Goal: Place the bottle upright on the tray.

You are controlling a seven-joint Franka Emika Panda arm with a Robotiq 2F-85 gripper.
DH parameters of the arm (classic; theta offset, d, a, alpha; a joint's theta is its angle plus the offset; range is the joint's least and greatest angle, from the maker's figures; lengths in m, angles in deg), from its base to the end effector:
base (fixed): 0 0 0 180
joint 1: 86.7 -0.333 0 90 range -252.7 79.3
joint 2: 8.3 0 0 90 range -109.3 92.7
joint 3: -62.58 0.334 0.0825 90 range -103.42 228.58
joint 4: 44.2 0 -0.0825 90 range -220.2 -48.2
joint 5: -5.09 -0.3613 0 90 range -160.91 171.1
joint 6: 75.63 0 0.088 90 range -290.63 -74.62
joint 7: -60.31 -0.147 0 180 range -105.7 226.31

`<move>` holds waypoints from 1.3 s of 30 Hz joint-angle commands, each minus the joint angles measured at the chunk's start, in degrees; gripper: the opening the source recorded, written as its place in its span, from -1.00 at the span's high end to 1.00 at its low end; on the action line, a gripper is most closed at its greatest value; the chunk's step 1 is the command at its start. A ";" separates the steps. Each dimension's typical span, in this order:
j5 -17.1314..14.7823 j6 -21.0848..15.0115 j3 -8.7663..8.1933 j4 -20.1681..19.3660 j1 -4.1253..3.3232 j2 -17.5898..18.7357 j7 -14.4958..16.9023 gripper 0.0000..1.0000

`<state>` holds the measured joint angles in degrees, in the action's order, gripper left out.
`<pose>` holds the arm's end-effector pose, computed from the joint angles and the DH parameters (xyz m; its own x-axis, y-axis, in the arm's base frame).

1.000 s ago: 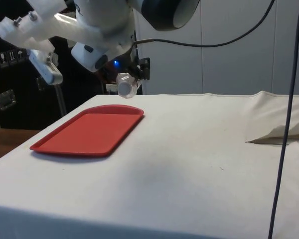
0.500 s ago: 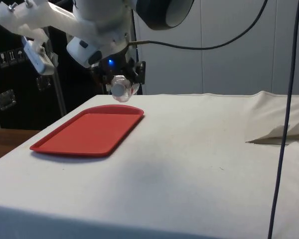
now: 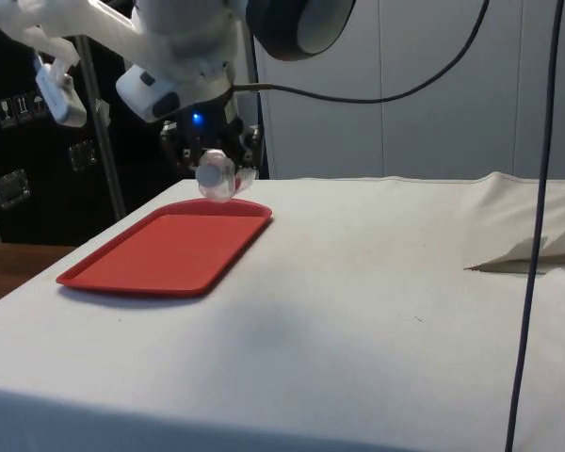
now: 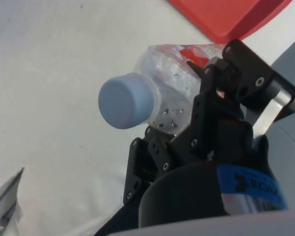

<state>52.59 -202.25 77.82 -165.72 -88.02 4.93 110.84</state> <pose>0.5440 0.1094 0.3021 -0.0917 0.8423 -0.5311 0.9760 0.1817 0.1197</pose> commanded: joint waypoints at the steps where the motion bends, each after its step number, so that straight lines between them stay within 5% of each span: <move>1: -0.92 -1.09 -0.06 0.17 0.34 0.11 0.74 1.00; 12: -3.61 -3.61 -1.78 0.34 0.34 0.00 2.18 1.00; 18: -6.93 -5.73 -2.58 0.52 0.97 -0.40 4.64 1.00; 22: -7.28 -5.39 -3.09 0.69 0.57 -0.52 4.81 1.00; 24: -9.05 -6.42 -3.27 0.69 1.09 -0.74 6.25 1.00; 31: -13.18 -8.19 -4.47 0.74 1.26 -1.15 8.82 1.00; 32: -12.32 -7.51 -4.64 0.80 0.86 -1.03 8.02 1.00; 39: -16.56 -9.28 -5.27 1.03 1.43 -1.26 10.94 1.00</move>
<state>37.35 -210.73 72.49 -164.63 -86.99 3.73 120.75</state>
